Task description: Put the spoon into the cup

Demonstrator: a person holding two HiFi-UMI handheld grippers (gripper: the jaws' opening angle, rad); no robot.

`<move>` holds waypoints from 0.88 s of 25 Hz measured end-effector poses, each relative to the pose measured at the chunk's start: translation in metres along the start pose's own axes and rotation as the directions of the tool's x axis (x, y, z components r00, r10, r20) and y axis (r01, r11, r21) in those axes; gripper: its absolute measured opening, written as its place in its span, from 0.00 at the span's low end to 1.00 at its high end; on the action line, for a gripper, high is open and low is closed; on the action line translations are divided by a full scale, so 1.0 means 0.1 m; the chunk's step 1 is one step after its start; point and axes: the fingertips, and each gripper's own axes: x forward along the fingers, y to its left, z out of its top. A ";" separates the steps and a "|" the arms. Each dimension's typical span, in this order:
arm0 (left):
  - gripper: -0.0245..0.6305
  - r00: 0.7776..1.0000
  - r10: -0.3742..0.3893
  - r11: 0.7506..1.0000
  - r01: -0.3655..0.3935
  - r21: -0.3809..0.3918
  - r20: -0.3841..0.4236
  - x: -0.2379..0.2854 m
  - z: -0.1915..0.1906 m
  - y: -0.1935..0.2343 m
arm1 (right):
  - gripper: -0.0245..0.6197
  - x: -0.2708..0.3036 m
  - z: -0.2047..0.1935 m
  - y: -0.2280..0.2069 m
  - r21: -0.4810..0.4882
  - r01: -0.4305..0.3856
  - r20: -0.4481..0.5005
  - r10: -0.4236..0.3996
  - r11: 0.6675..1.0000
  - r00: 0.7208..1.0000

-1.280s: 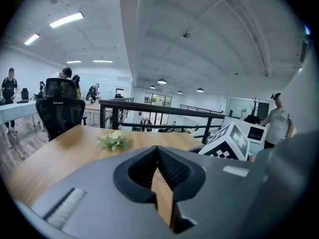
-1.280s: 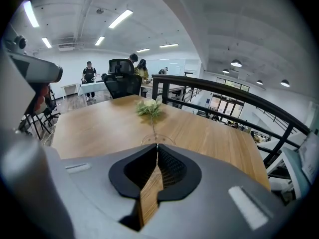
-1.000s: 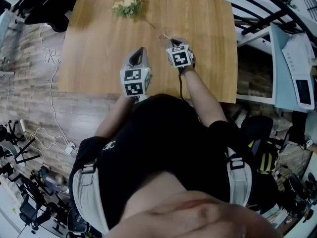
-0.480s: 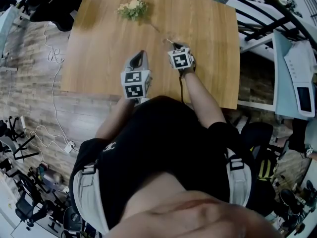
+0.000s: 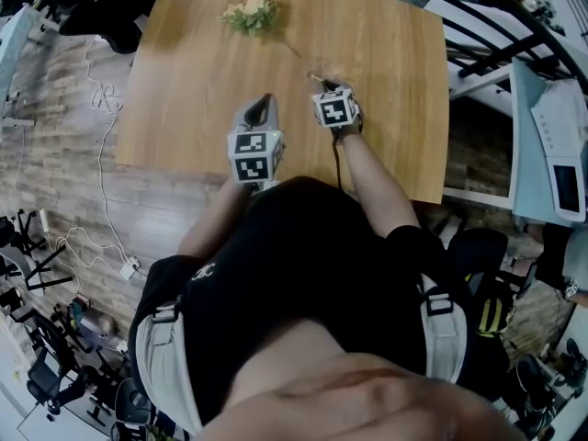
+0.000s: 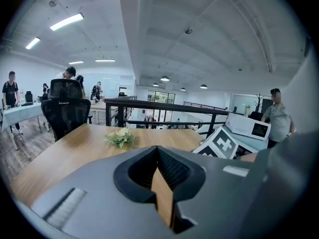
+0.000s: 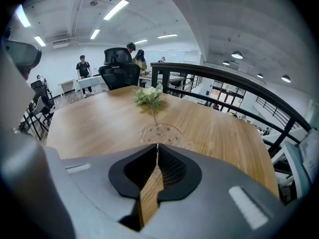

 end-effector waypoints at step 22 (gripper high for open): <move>0.06 0.998 -0.058 0.998 0.058 0.023 -0.012 0.06 -0.04 -0.16 | 0.11 -0.54 0.31 -0.05 0.059 0.067 0.230 -0.078 0.996 0.970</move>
